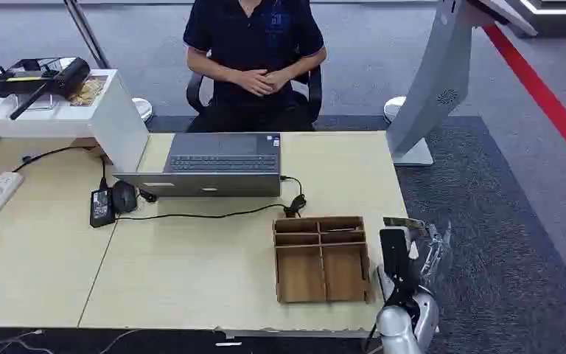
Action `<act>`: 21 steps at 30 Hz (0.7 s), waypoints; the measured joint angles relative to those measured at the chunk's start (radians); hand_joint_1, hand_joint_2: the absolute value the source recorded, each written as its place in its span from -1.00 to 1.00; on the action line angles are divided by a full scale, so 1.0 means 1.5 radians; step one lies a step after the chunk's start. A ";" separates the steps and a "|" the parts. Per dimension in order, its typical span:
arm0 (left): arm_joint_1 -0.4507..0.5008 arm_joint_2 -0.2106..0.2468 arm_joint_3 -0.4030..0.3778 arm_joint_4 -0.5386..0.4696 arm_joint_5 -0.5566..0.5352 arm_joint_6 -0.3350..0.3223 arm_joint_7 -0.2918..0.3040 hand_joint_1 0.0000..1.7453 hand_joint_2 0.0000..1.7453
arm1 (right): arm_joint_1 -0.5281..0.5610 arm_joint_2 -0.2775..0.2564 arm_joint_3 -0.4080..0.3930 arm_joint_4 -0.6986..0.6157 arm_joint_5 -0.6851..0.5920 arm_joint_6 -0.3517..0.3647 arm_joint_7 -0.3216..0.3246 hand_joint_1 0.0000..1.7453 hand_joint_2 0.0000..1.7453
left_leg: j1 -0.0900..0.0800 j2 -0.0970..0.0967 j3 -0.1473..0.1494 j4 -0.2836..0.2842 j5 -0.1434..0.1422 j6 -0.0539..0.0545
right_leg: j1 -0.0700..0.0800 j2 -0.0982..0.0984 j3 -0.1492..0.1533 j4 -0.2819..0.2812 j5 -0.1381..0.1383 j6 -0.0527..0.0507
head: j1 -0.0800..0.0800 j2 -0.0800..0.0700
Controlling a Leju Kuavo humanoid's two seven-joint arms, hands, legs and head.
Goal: Pass the card to the sensor for recognition and then transmit it.
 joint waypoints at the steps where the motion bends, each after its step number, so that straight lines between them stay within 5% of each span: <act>1: 0.000 0.000 0.000 0.000 0.000 0.000 0.000 -1.00 1.00 | 0.000 0.000 -0.009 0.006 0.008 0.000 0.000 1.00 1.00 | 0.000 0.000 0.000 0.000 0.000 0.000 | 0.000 0.000 0.000 0.000 0.000 0.000 | 0.000 0.000; 21: 0.000 -0.002 0.009 -0.005 0.000 0.000 0.012 -1.00 1.00 | -0.006 -0.005 -0.141 0.136 0.113 -0.001 0.014 1.00 1.00 | 0.000 0.000 0.000 0.000 0.000 0.000 | 0.000 0.000 0.000 0.000 0.000 0.000 | 0.000 0.000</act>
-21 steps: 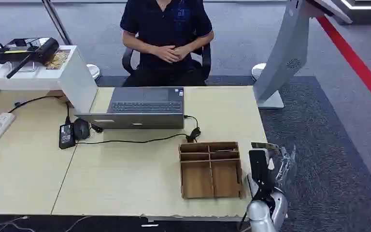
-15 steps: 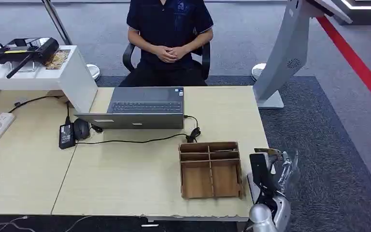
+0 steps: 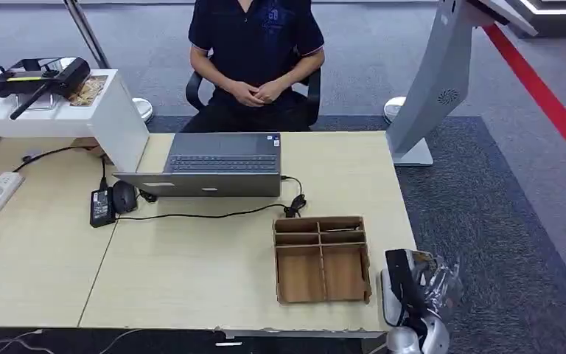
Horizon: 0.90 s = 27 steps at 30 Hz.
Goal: Pass the card to the sensor for recognition and then transmit it.
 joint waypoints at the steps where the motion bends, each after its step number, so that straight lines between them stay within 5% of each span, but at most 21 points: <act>1: 0.000 0.000 0.002 0.000 0.000 0.000 0.000 -1.00 1.00 | 0.000 0.000 -0.003 0.005 0.002 0.000 -0.002 1.00 1.00 | 0.000 0.000 0.000 0.000 0.000 0.000 | 0.000 0.000 0.000 0.000 0.000 0.000 | 0.000 0.000; 27: 0.000 -0.001 0.006 -0.005 0.000 0.000 -0.005 -1.00 1.00 | -0.038 0.023 -0.016 0.016 -0.101 0.000 -0.116 1.00 1.00 | 0.000 0.000 0.000 0.000 0.000 0.000 | 0.000 0.000 0.001 0.000 0.000 0.000 | 0.000 0.000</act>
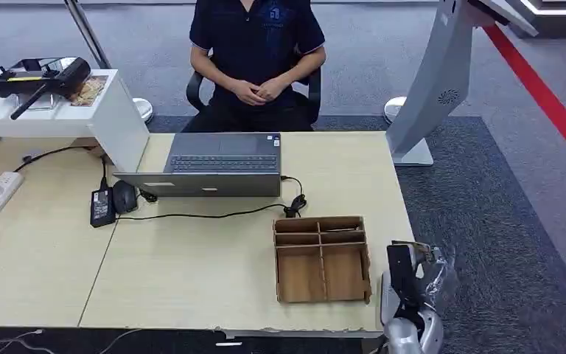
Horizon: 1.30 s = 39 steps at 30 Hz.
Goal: Pass the card to the sensor for recognition and then transmit it.
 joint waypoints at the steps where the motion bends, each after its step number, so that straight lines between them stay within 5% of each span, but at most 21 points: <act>1: 0.000 0.000 0.000 0.000 0.001 0.000 0.000 -1.00 1.00 | 0.000 0.000 0.007 -0.006 -0.010 0.000 -0.002 1.00 1.00 | 0.000 0.000 0.000 0.000 0.000 0.000 | 0.000 0.000 0.000 0.000 0.000 0.000 | 0.000 0.000; 10: 0.001 0.000 0.000 0.000 0.009 0.000 -0.010 -1.00 1.00 | 0.025 -0.002 0.114 -0.158 -0.067 0.000 0.012 1.00 1.00 | 0.000 0.000 0.000 0.000 0.000 0.000 | 0.000 0.000 0.000 0.000 0.000 0.000 | 0.000 0.000; 21: 0.001 0.000 0.000 0.000 0.009 0.000 -0.012 -1.00 1.00 | 0.066 -0.008 0.262 -0.340 -0.076 0.000 0.083 1.00 1.00 | 0.000 0.001 0.000 0.000 0.000 0.000 | 0.000 0.000 0.000 0.000 0.000 0.000 | 0.000 0.000; 39: 0.000 0.000 0.000 0.000 0.006 0.000 -0.010 -1.00 1.00 | 0.094 -0.014 0.335 -0.420 -0.083 0.001 0.095 1.00 1.00 | 0.000 0.000 0.000 0.000 0.000 0.000 | 0.000 0.000 0.000 0.000 0.000 0.000 | 0.000 0.000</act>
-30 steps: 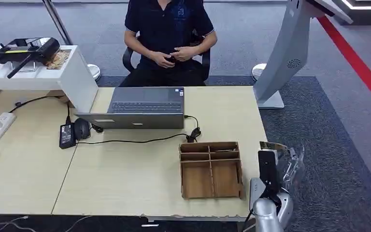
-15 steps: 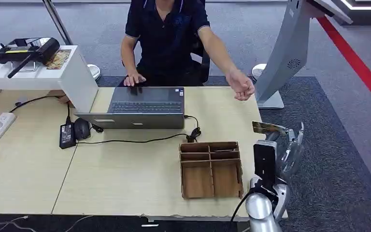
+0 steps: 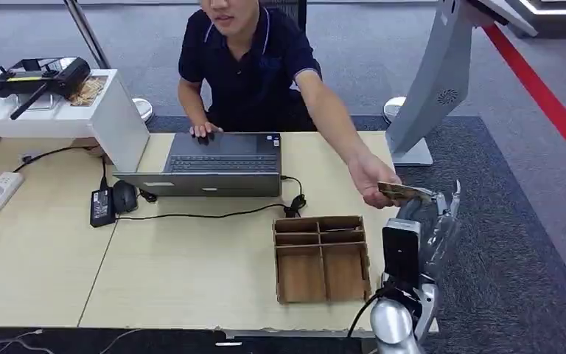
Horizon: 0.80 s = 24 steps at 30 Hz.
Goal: Pass the card to the sensor for recognition and then transmit it.
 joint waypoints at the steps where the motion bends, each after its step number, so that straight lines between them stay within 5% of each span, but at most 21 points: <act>1: 0.000 0.000 0.000 0.000 0.000 0.000 0.001 -1.00 1.00 | 0.002 0.000 0.002 -0.003 0.000 0.000 0.002 1.00 1.00 | 0.000 0.000 0.000 0.000 0.000 0.000 | 0.000 0.000 0.000 0.000 0.000 0.000 | 0.000 0.000; 16: 0.000 0.000 0.000 0.000 0.006 0.000 0.002 -1.00 1.00 | 0.009 -0.004 0.029 -0.003 0.000 0.000 0.019 1.00 1.00 | 0.000 0.000 -0.001 0.000 0.000 0.000 | 0.000 -0.001 -0.001 0.000 0.000 0.000 | 0.000 0.000; 17: 0.000 0.000 0.000 0.000 0.006 0.000 0.002 -1.00 1.00 | 0.009 -0.005 0.030 -0.003 0.000 0.000 0.020 -1.00 1.00 | 0.000 0.000 -0.001 0.000 0.000 0.000 | 0.000 -0.001 -0.001 0.000 0.000 0.000 | 0.000 0.000; 24: -0.001 -0.001 0.000 0.000 0.002 0.000 0.001 -1.00 1.00 | 0.012 -0.005 0.032 -0.003 0.004 0.000 0.021 -1.00 1.00 | 0.000 0.000 -0.002 0.000 0.000 0.000 | 0.000 0.000 -0.001 0.000 0.000 0.000 | 0.000 0.000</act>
